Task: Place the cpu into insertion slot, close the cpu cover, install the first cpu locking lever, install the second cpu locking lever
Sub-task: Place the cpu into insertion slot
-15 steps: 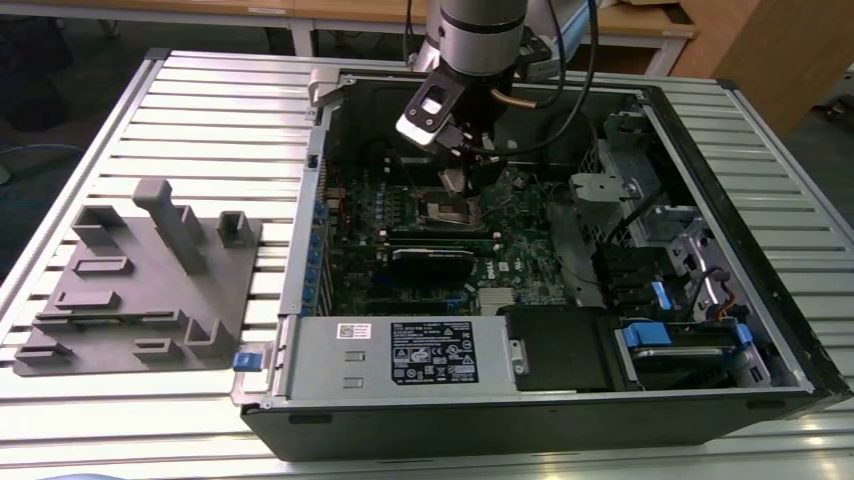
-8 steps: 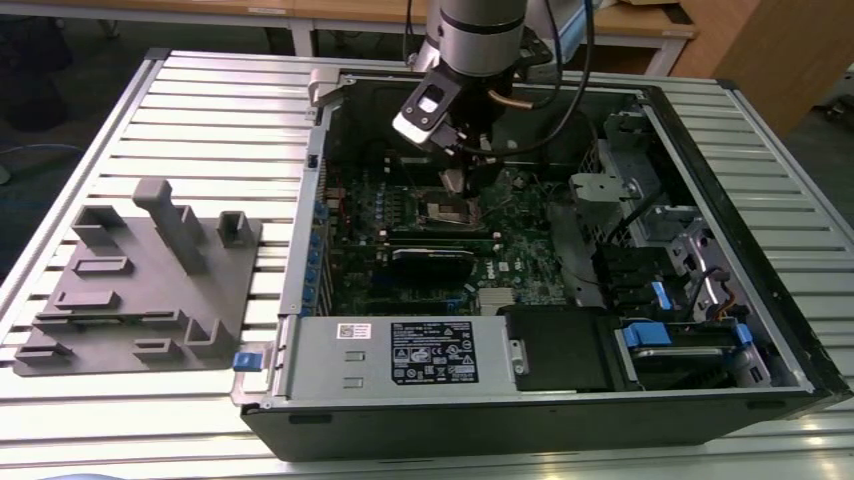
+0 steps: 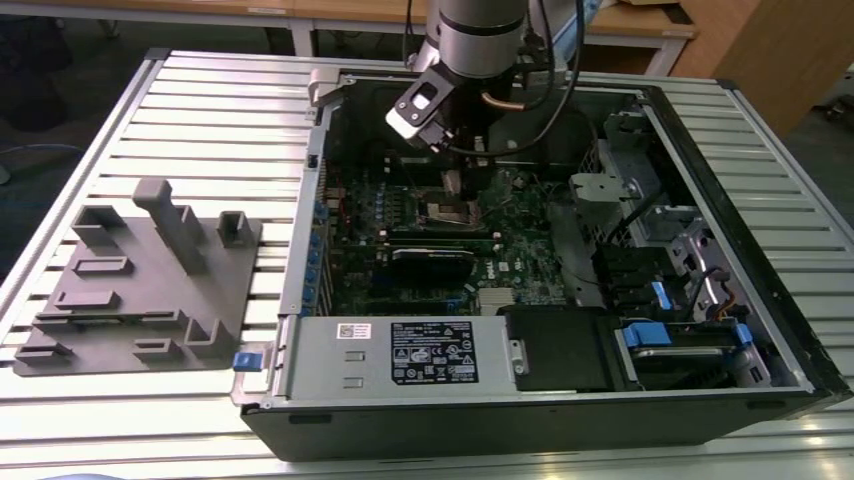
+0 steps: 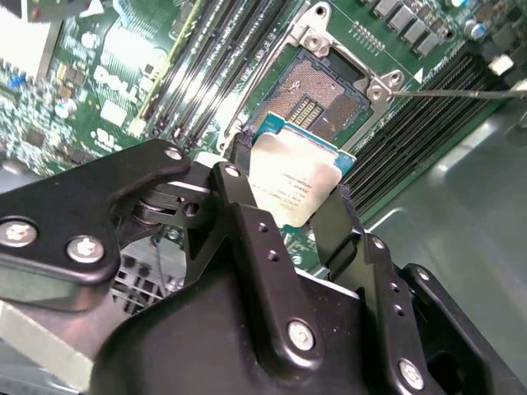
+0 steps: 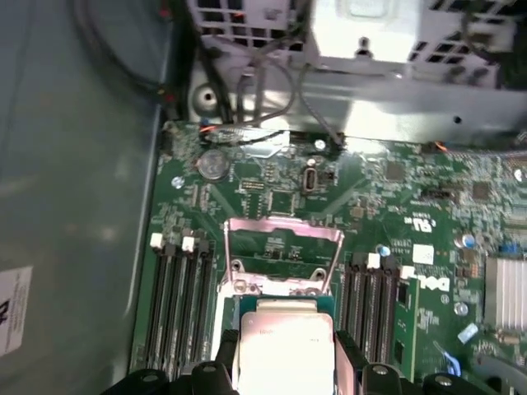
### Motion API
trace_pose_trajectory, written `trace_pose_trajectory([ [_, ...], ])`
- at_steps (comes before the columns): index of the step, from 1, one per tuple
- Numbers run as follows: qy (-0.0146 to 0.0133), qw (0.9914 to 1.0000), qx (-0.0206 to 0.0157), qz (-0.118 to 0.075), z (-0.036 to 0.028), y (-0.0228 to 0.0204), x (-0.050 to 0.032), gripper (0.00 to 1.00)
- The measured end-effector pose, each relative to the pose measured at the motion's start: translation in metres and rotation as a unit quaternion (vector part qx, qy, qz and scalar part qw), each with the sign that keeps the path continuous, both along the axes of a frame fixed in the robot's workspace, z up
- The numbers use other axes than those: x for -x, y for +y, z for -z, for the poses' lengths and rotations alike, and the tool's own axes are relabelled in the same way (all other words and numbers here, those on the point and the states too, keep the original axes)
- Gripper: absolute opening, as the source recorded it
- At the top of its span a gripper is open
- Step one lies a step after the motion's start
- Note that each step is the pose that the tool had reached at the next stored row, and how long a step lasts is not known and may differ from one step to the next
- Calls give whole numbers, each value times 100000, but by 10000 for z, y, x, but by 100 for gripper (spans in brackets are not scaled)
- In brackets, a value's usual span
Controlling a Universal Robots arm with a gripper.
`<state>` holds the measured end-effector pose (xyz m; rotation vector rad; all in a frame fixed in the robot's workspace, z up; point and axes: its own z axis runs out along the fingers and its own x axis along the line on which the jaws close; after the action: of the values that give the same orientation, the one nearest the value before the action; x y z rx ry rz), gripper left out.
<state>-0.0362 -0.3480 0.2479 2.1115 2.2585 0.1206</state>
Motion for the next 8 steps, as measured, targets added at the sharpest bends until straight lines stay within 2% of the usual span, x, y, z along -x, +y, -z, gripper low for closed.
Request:
trace_pose_trajectory([
  [6, 6, 99999, 2, 330, 0, 0, 2, 54],
  [8, 103, 99999, -2, 338, 2, 0, 2, 54],
])
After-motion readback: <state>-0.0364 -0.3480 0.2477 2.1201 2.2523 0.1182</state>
